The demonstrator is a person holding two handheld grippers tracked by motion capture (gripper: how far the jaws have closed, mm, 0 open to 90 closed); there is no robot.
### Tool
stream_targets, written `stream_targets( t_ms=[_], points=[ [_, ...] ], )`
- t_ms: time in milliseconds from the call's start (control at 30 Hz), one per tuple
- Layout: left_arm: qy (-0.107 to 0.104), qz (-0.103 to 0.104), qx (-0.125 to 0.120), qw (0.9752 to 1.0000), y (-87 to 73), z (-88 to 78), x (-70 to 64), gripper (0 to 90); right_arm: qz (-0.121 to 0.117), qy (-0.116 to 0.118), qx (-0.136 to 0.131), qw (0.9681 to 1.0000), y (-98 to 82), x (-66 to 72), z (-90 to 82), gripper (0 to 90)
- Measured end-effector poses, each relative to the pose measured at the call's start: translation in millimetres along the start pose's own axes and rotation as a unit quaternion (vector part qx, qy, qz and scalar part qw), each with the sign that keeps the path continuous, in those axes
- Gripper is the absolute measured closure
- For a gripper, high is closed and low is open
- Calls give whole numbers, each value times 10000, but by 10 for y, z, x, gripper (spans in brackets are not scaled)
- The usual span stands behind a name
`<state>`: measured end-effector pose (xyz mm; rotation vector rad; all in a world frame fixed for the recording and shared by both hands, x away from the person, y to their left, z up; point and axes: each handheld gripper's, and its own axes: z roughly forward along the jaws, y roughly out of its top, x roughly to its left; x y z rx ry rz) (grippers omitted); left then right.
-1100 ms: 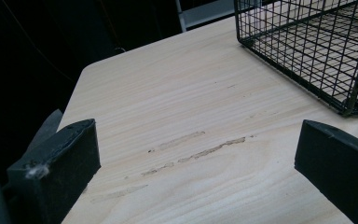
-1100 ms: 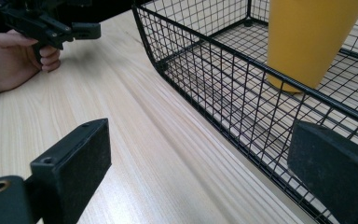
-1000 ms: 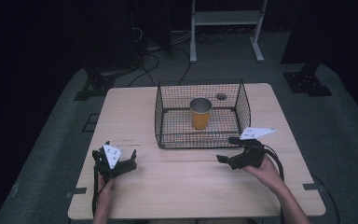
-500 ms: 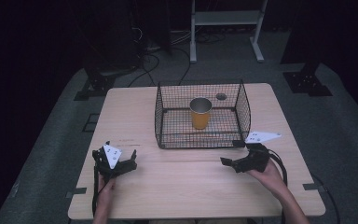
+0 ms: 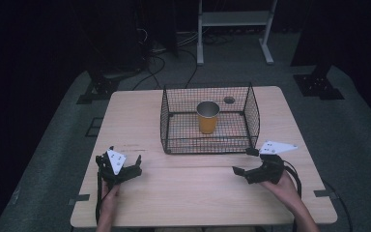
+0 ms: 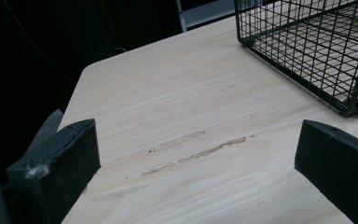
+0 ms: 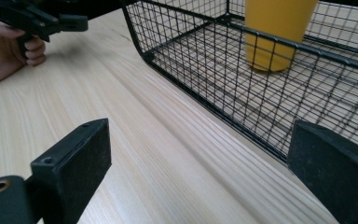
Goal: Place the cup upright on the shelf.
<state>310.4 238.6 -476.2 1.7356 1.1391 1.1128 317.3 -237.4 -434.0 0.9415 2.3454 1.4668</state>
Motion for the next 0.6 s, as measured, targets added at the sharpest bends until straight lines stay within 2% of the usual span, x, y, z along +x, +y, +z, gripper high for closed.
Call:
stream_targets(
  t_ms=[100, 233, 367, 600],
  points=[
    [4, 2, 2, 10000, 0, 0, 0, 0, 42, 10, -42, 10000, -44, 4, -15, 57],
    [6, 12, 5, 10000, 0, 2, 0, 0, 62, -133, -131, 9998, -173, 23, -75, 57],
    [11, 13, 11, 10000, 1, 3, 0, 0, 193, -167, -337, 9991, -264, 28, -146, 57],
    [-8, 14, 21, 10000, 3, 10, 4, 0, 402, -208, -445, 9980, -430, 18, -239, 64]
  ],
)
